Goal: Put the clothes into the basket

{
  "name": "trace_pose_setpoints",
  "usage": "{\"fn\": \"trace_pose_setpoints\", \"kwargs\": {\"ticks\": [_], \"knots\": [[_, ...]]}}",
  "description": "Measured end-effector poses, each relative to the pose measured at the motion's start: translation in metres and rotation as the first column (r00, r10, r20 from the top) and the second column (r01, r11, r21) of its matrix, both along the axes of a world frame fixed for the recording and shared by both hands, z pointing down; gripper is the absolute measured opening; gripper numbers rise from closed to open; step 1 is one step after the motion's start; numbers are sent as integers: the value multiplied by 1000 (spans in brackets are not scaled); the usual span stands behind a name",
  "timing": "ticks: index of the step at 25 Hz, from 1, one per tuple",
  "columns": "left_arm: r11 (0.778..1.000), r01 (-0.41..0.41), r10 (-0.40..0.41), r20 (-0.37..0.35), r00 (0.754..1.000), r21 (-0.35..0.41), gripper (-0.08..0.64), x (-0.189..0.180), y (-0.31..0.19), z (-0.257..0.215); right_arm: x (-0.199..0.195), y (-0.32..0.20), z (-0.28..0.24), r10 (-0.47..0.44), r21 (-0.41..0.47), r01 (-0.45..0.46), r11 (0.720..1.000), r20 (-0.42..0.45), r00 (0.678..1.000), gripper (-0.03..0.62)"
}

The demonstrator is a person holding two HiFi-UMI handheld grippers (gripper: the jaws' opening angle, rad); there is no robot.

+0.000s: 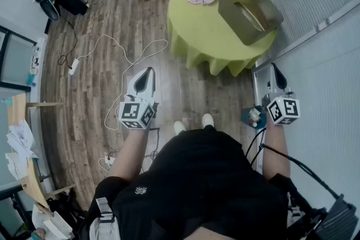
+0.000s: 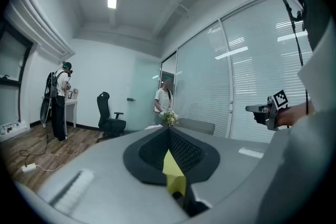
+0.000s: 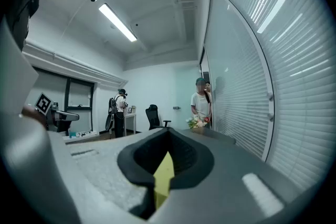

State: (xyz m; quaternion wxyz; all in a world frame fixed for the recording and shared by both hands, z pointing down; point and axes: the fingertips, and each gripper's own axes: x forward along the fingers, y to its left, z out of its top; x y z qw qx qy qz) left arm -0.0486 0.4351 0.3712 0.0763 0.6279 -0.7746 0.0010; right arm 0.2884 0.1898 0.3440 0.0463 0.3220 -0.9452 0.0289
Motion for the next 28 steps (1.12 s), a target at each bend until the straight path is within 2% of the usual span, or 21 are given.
{"fn": "trace_pose_setpoints", "kwargs": {"ticks": [7,14,21,25,28], "knots": [[998,-10,8,34,999,58,6,-15,-9,-18,-16,6,0,1,23,-1,1000,-6,1000,0],[997,-48,45,37,998,60,6,-37,4,-26,-39,25,-1,27,23,-27,999,-15,1000,0],[996,-59,57,42,998,65,6,-78,17,-21,-73,47,-7,48,31,-48,998,9,999,0],[995,-71,69,40,997,72,6,-87,7,-22,-91,41,-8,12,27,-12,1000,-7,1000,2],[996,-50,47,33,998,74,6,-103,-3,-19,-111,25,-6,0,33,0,999,3,1000,2]]}}
